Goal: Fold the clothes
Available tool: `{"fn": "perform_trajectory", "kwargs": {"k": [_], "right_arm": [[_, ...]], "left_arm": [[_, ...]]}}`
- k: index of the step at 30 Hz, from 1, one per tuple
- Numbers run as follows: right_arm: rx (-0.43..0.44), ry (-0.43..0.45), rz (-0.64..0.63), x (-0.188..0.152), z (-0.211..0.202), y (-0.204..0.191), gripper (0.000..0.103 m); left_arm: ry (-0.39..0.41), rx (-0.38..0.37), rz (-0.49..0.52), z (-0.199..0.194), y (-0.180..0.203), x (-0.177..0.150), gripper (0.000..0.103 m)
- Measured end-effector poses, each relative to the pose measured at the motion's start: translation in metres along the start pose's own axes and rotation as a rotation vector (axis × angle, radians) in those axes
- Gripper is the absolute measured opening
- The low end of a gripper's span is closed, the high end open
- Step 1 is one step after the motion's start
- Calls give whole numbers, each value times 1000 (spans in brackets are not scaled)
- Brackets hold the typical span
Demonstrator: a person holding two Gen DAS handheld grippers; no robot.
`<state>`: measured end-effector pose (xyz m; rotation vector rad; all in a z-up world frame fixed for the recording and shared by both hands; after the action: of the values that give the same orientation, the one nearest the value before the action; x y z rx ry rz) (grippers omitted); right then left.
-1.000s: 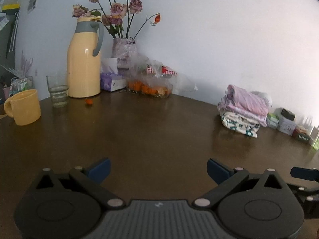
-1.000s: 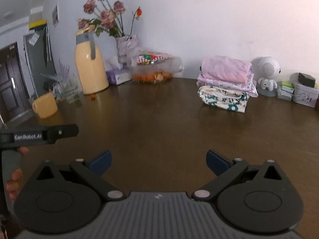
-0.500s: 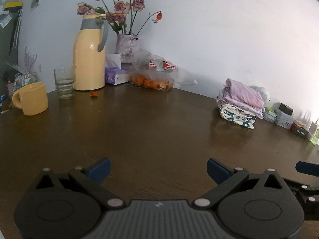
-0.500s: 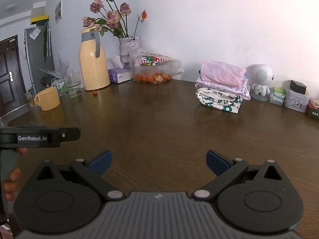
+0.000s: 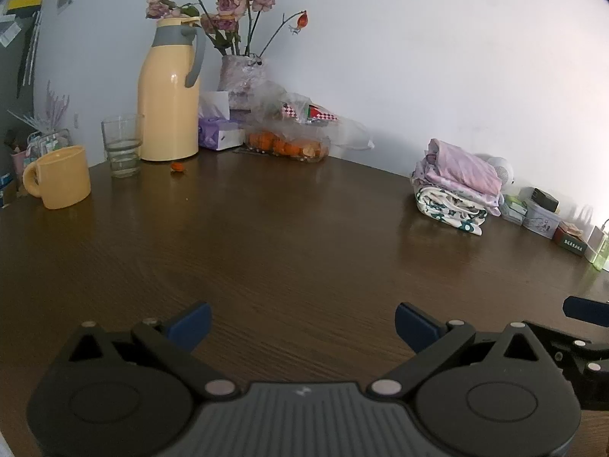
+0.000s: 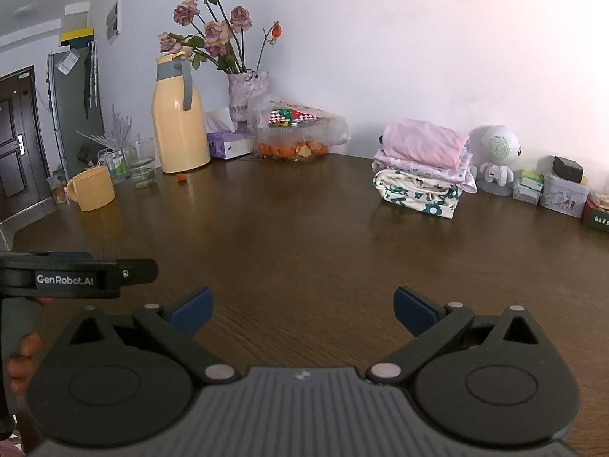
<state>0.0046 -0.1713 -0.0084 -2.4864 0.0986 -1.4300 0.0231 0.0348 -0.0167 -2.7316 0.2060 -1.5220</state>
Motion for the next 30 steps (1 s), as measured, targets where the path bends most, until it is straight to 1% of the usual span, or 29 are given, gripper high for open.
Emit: {"fn": "perform_trajectory", "kwargs": {"k": [16,22,30], "right_arm": [[1,-7,-5,-4,-1,-3,103],[9,-14,-4,-6,-1,-4,103],[9,-15,5,-5,-1,-2,103]], "left_arm": [[0,-3,-16,-2,0,-3,103],[23,1,-16,-7,3,-4,103],[34,8,-3,-9,8,-7,103]]}}
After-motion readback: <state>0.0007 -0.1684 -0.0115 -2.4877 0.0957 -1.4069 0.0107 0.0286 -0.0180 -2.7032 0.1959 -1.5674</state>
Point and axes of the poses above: each gripper's, at about its wrist camera, not at the fingertips, and z roughly the way its jaws point, y to its right, x to its top, the point moved 4 cm from there along z, roughly the way its jaws point, and after that the axes turned 13 degrees about z, right-handed, at the moved point
